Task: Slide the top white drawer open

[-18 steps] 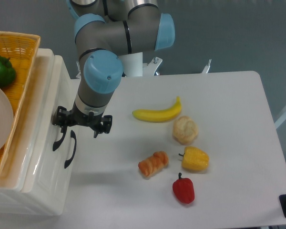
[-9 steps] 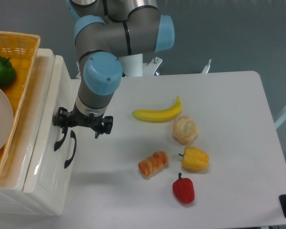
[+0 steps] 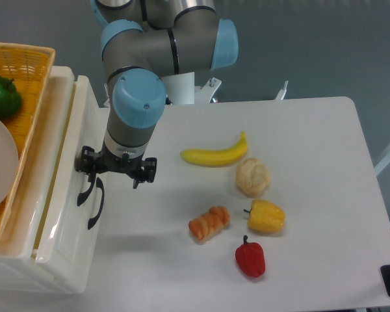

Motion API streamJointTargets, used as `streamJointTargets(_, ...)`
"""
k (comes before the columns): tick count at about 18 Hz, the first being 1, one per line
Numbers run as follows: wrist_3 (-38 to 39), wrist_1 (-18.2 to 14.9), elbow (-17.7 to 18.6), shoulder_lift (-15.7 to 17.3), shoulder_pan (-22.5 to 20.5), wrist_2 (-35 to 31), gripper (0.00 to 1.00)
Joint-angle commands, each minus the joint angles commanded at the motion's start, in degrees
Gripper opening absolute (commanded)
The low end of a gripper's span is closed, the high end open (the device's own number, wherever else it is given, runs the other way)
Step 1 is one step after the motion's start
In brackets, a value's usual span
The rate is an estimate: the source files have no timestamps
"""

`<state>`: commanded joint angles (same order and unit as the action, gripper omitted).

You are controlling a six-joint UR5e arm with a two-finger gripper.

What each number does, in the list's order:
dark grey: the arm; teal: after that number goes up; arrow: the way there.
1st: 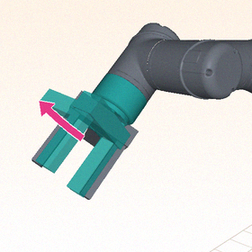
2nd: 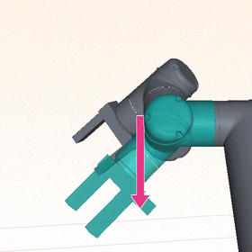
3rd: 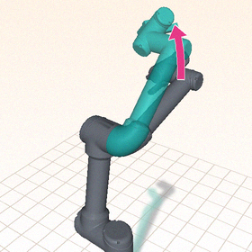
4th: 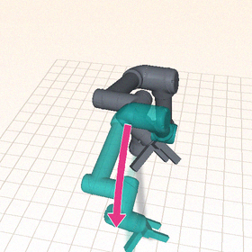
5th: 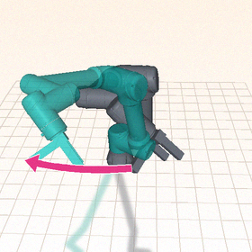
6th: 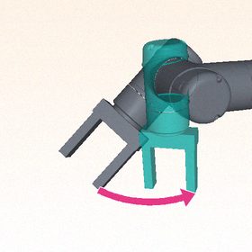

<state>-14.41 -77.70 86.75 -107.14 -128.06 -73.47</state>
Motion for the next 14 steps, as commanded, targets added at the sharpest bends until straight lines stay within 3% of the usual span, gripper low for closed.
streamJointTargets(14, -4.1, 0.1, -0.4, 0.7, -2.9, -0.6, 1.0)
